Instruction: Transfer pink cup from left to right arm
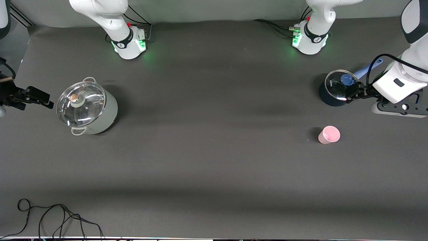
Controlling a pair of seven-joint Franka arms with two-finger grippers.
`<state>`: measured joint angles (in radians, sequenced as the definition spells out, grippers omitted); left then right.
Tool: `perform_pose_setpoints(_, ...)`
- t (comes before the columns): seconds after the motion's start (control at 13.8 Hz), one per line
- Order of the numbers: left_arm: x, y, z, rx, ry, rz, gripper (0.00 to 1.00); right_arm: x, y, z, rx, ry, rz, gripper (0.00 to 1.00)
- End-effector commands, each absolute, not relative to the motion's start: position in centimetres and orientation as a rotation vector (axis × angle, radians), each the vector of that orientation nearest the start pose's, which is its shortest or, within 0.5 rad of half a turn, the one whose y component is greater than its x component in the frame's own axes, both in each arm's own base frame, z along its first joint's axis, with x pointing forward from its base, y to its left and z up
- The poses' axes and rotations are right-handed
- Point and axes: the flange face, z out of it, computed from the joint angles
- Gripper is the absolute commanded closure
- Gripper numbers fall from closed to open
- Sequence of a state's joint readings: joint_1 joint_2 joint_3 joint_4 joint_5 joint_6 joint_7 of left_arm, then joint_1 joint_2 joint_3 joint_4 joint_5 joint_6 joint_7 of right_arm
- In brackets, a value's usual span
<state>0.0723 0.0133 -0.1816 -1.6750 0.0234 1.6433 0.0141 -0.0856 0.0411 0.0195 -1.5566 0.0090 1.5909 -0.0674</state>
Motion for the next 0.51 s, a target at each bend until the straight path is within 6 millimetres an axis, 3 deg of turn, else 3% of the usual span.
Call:
perform_pose_setpoints(0.0,55.76,-5.72,57.73,-3.104,0.214,0.069,0.00,56.90,-3.33,61.42,-3.115,0.029,-0.005,0.00)
perform_pose_setpoints(0.43,55.75,-5.63,57.72,-3.104,0.212,0.072,0.00,57.16,-3.59,61.11,-3.113,0.039,0.002,0.00)
